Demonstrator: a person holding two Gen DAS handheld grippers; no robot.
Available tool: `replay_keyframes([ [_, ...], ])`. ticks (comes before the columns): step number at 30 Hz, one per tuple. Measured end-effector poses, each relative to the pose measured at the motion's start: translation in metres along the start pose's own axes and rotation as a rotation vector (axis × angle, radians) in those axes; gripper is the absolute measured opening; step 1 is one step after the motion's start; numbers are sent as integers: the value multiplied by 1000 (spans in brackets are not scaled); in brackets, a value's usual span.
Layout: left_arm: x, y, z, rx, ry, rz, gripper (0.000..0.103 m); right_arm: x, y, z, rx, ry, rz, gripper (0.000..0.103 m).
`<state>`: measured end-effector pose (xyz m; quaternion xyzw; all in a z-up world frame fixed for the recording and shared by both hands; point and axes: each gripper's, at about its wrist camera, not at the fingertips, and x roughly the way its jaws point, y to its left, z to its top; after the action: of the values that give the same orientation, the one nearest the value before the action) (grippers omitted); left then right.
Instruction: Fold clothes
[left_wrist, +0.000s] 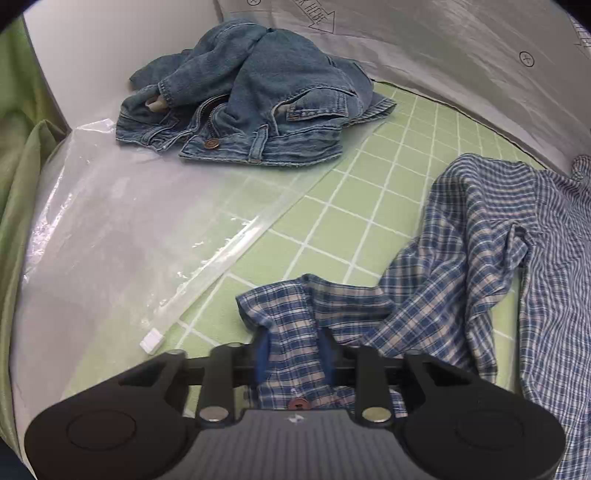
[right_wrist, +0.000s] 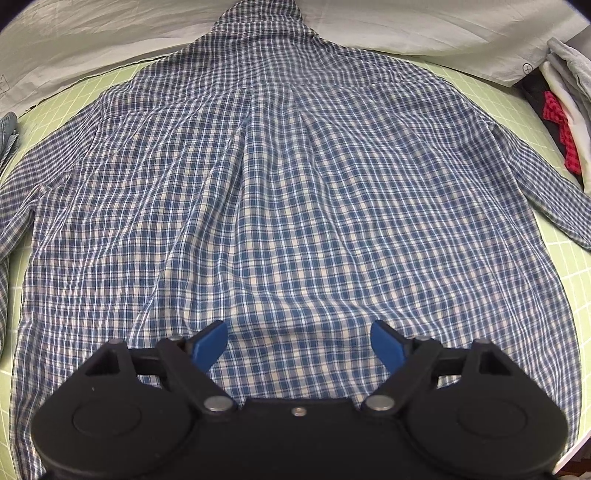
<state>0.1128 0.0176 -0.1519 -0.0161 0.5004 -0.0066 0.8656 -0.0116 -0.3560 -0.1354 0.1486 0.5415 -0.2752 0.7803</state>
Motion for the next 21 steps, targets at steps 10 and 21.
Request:
replay_keyframes([
  [10, -58, 67, 62, -164, -241, 129, 2, 0, 3, -2, -2, 4, -8, 85],
  [21, -25, 129, 74, -378, -159, 233, 29, 1, 11, 0, -28, 6, -7, 85],
])
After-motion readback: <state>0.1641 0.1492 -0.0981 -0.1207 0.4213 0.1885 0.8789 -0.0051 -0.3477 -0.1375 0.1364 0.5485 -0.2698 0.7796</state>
